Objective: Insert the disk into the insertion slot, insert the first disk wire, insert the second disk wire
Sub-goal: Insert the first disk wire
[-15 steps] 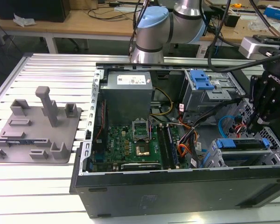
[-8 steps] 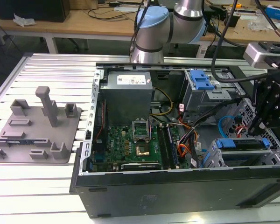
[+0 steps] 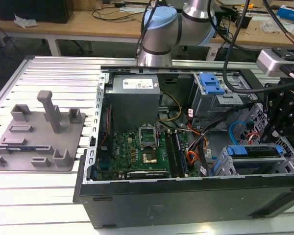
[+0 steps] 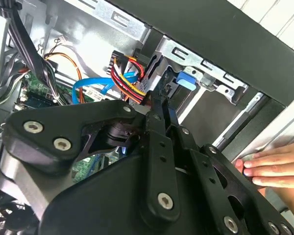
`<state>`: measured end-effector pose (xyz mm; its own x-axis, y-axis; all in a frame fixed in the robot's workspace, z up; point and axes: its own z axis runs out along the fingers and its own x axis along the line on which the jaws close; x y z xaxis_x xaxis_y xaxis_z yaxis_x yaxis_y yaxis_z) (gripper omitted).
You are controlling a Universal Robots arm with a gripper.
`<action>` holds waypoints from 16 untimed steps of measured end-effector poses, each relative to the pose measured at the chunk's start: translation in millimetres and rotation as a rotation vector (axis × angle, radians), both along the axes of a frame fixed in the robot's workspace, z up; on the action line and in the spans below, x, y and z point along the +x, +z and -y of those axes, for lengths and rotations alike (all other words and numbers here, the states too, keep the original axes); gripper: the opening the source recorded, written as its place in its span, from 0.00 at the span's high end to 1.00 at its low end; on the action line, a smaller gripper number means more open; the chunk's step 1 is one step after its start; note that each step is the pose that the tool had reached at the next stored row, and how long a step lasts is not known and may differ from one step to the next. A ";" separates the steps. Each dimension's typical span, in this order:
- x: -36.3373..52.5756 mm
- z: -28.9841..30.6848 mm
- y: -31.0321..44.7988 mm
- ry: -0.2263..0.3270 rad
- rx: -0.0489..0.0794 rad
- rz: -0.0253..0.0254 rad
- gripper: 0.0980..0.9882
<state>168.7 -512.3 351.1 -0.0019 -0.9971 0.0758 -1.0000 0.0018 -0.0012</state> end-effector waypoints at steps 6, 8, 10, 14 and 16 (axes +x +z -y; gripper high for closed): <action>-1.1 3.6 -0.2 0.000 0.000 0.0133 0.93; -1.4 4.1 -0.3 0.000 0.000 0.0240 0.93; -2.7 4.2 -0.3 -0.001 0.000 0.0256 0.93; -3.3 4.3 -0.3 -0.013 0.021 0.0256 0.93; -3.4 8.0 -0.3 -0.016 0.034 0.0255 0.93</action>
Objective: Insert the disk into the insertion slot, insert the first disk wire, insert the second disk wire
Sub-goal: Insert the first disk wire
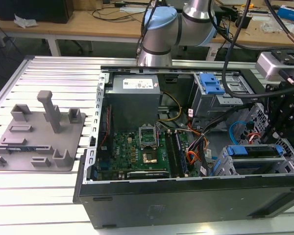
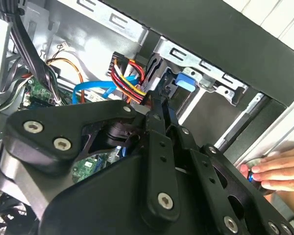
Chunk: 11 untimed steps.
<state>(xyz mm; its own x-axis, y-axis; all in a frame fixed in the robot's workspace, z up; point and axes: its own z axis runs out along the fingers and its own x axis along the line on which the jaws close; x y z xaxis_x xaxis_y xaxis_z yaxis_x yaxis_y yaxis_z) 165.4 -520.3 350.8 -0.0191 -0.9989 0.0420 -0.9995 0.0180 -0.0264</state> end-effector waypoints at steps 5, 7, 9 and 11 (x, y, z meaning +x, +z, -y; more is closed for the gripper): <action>0.0 2.3 0.0 -0.001 0.000 -0.0003 0.93; 0.0 3.1 -0.1 -0.001 0.000 -0.0003 0.93; 0.0 3.6 -0.2 -0.001 0.001 -0.0003 0.93; -0.3 3.7 -0.4 -0.001 0.000 -0.0003 0.93</action>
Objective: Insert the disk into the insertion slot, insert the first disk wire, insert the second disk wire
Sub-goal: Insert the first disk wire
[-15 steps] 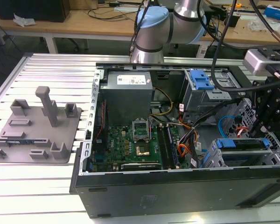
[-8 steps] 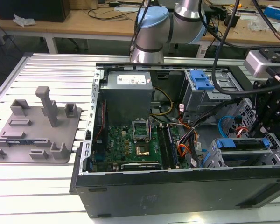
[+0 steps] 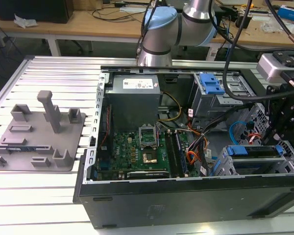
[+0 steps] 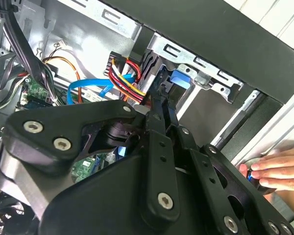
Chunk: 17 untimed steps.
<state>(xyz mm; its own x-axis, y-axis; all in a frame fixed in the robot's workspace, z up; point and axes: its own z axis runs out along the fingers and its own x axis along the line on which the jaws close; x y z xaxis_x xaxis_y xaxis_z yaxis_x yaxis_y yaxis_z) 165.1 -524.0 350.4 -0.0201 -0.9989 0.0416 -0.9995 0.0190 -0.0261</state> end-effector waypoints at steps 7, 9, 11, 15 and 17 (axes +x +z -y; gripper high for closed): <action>-0.1 0.0 -0.7 -0.004 0.000 -0.0136 0.93; 0.0 0.1 -0.9 -0.004 0.000 -0.0138 0.93; 0.0 0.0 -1.0 -0.004 0.000 -0.0138 0.93; 2.0 0.0 -1.2 -0.015 0.000 -0.0138 0.93; 2.7 0.0 -1.5 -0.029 0.000 -0.0137 0.93</action>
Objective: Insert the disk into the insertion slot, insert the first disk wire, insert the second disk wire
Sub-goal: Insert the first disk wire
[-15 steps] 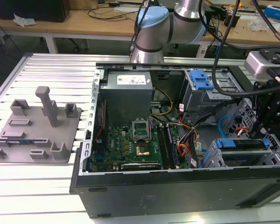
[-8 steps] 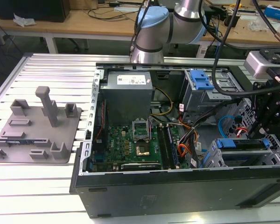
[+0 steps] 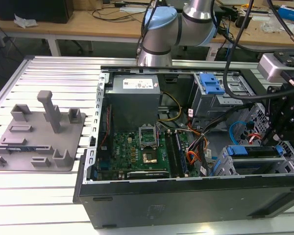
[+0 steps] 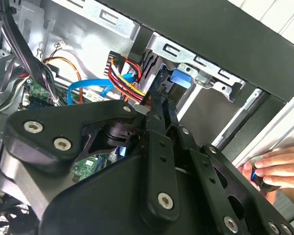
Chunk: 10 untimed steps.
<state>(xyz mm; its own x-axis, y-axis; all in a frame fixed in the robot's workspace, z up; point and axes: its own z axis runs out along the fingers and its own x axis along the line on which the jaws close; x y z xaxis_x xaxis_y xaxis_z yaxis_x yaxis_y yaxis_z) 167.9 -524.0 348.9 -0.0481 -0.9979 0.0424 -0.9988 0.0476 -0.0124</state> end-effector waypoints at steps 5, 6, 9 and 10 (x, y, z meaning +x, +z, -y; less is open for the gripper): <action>0.2 0.0 -0.3 -0.011 0.000 0.0000 0.93; 0.2 0.0 -0.4 -0.012 0.000 -0.0001 0.93; -0.1 0.0 -0.6 -0.012 0.000 -0.0001 0.93; -0.4 0.0 -0.7 -0.012 0.000 0.0000 0.93</action>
<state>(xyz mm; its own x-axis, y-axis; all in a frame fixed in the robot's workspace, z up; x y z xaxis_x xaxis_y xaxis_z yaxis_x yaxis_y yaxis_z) 167.5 -524.0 348.2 -0.0601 -0.9973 0.0425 -0.9981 0.0596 -0.0124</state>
